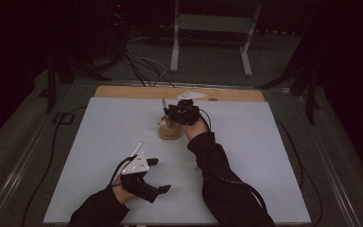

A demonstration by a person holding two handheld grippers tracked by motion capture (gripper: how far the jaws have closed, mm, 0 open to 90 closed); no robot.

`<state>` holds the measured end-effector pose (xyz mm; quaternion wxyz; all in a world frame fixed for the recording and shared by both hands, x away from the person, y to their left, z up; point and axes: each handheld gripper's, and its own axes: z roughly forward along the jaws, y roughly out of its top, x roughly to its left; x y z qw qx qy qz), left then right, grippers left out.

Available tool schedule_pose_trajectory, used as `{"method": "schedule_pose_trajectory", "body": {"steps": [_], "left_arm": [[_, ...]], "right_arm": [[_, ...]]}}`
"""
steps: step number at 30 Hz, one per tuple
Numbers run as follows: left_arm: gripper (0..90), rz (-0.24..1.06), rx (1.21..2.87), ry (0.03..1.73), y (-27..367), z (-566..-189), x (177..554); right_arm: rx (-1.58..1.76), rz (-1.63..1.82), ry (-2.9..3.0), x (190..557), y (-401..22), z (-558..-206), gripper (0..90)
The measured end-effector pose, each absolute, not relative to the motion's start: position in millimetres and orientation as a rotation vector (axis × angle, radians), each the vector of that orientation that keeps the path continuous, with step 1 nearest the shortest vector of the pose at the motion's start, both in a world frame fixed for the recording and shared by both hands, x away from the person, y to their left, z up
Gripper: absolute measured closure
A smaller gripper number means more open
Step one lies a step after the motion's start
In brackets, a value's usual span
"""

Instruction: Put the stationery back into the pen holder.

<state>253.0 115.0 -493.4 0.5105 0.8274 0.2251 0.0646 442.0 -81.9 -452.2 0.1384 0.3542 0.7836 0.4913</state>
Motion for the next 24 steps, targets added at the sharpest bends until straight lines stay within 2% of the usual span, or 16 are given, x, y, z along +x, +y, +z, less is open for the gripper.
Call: {"method": "schedule_pose_trajectory", "body": {"steps": [4,5,6,8,11,14,19,22,24], "left_arm": [[0.4,0.157,1.989,0.54,114.6,-491.9,252.5],[0.4,0.157,1.989,0.54,114.6,-491.9,252.5],[0.4,0.16,1.99,0.543,114.3,-491.5,252.5],[0.4,0.161,1.992,0.548,113.5,-491.1,252.7],[0.4,0.161,1.994,0.551,113.2,-490.4,253.2],[0.4,0.162,1.984,0.563,113.3,-488.8,254.1],[0.4,0.17,1.979,0.56,114.4,-485.8,254.4],[0.4,0.163,1.973,0.563,113.7,-484.1,255.2],[0.4,0.16,1.974,0.559,112.3,-483.3,255.4]], "right_arm": [[1.031,1.474,2.253,437.7,-87.4,-441.3,50.1],[1.031,1.474,2.253,437.7,-87.4,-441.3,50.1],[1.027,1.482,2.247,435.9,-88.9,-438.7,46.0],[1.028,1.492,2.265,429.4,-93.4,-431.4,31.4],[1.024,1.494,2.269,428.0,-94.4,-430.4,28.5],[0.997,1.532,2.317,419.5,-100.7,-426.2,15.3],[0.906,1.567,2.364,405.4,-109.5,-421.0,12.5],[0.858,1.599,2.399,397.5,-114.4,-417.5,2.5],[0.797,1.598,2.392,386.1,-121.0,-413.5,2.0]]}}
